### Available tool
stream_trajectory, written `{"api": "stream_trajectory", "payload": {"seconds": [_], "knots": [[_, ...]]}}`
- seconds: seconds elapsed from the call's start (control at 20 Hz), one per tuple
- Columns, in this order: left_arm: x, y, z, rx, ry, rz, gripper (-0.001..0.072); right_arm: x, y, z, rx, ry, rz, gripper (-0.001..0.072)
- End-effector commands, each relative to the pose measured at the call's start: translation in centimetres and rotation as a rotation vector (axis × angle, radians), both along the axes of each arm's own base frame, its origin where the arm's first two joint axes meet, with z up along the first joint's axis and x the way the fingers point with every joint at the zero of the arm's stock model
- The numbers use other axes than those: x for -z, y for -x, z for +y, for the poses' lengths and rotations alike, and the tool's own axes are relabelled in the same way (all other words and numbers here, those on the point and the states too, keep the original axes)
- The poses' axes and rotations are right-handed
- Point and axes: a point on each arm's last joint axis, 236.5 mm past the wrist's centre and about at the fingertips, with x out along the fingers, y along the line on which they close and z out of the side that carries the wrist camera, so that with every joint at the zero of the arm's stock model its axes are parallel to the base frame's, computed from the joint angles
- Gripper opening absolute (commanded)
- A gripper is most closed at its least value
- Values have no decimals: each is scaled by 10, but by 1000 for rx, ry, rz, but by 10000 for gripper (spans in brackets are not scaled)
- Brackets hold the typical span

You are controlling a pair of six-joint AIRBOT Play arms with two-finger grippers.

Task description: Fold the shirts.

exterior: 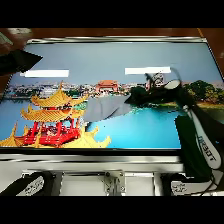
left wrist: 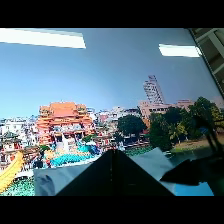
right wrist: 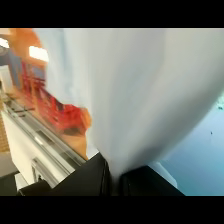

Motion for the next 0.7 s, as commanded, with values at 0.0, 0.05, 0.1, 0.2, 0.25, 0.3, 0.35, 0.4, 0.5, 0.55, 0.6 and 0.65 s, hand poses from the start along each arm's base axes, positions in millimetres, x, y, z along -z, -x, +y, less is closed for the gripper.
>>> {"api": "stream_trajectory", "payload": {"seconds": [0.0,0.05,0.1,0.2,0.25,0.3,0.35,0.4,0.5,0.55,0.6,0.65], "knots": [[0,0,0,0,-1,1,43,-119,-19,-45,18,-43,-242,58],[0,0,0,0,-1,1,43,-154,-28,-71,102,-37,-292,58],[0,0,0,0,-1,1,43,-182,-33,-101,194,-15,-320,58],[0,0,0,0,-1,1,43,-216,-28,-156,332,53,-325,57],[0,0,0,0,-1,1,43,-225,-19,-185,379,104,-325,58],[0,0,0,0,-1,1,43,-229,-9,-213,424,160,-309,57],[0,0,0,0,-1,0,43,-230,1,-240,470,211,-285,58],[0,0,0,0,-1,1,43,-227,11,-265,515,259,-257,57],[0,0,0,0,-1,1,43,-215,34,-316,612,353,-175,58],[0,0,0,1,0,0,43,-208,45,-336,651,388,-137,57],[0,0,0,1,0,0,43,-200,57,-356,689,429,-96,57],[0,0,0,2,-1,1,43,-194,68,-372,720,468,-56,57]]}}
